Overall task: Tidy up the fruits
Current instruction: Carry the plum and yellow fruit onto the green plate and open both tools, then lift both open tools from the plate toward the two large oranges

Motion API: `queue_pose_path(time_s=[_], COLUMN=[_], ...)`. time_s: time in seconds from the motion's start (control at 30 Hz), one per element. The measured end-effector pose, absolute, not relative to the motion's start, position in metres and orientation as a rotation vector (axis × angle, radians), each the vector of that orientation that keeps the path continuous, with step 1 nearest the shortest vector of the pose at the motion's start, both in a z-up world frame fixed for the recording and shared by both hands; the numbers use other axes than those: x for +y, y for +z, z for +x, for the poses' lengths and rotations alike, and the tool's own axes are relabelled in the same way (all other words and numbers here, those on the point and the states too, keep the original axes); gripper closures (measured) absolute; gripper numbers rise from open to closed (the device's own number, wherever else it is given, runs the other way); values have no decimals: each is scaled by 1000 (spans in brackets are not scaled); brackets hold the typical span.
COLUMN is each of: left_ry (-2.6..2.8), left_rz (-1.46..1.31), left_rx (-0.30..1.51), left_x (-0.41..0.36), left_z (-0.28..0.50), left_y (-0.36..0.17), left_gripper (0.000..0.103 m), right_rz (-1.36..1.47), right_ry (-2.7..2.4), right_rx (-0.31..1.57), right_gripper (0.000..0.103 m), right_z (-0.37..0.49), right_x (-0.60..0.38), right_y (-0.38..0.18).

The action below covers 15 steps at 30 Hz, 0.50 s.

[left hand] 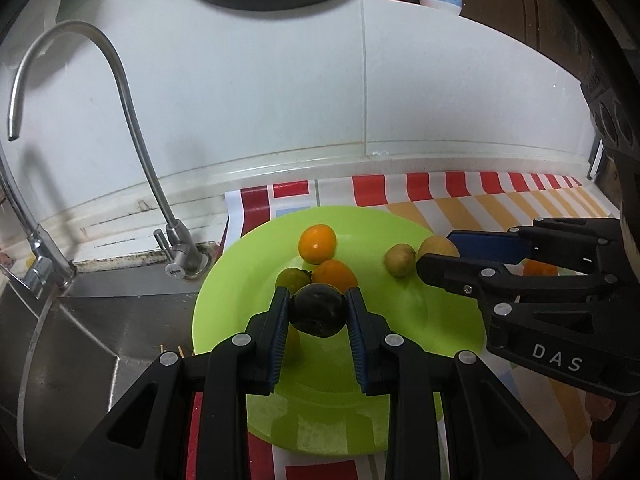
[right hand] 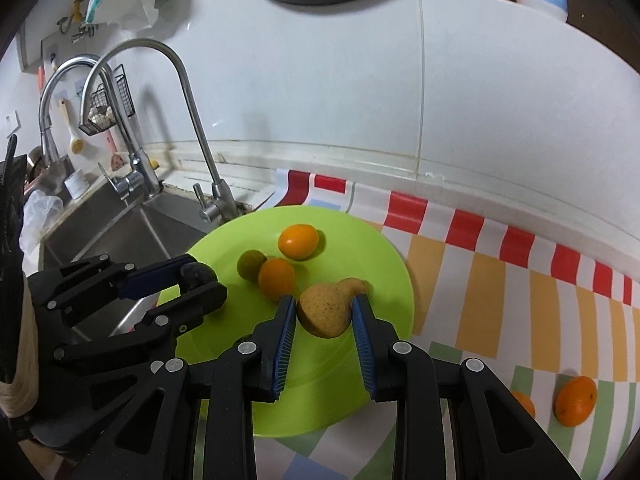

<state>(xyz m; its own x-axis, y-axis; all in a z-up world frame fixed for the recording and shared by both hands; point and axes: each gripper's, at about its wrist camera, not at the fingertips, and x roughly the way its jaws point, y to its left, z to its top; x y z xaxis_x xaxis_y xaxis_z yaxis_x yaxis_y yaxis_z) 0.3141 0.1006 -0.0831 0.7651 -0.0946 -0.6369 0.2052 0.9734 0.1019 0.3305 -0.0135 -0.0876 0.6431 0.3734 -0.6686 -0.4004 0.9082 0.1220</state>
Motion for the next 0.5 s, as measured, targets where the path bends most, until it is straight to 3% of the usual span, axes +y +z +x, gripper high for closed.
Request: queue_pose_path(time_s=[0.1, 0.2, 0.5], left_ry=[-168, -157, -123], left_rz=[174, 177, 132], left_rx=[692, 695, 665], left_x=[101, 102, 109], left_z=[317, 316, 287], left_y=[-86, -85, -62], left_gripper=[74, 65, 62], right_rz=[-41, -36, -11], right_ry=[440, 444, 417], right_rx=[757, 766, 733], right_gripper=[73, 72, 68], right_z=[333, 335, 315], right_x=[-13, -13, -26], right_y=[-91, -92, -77])
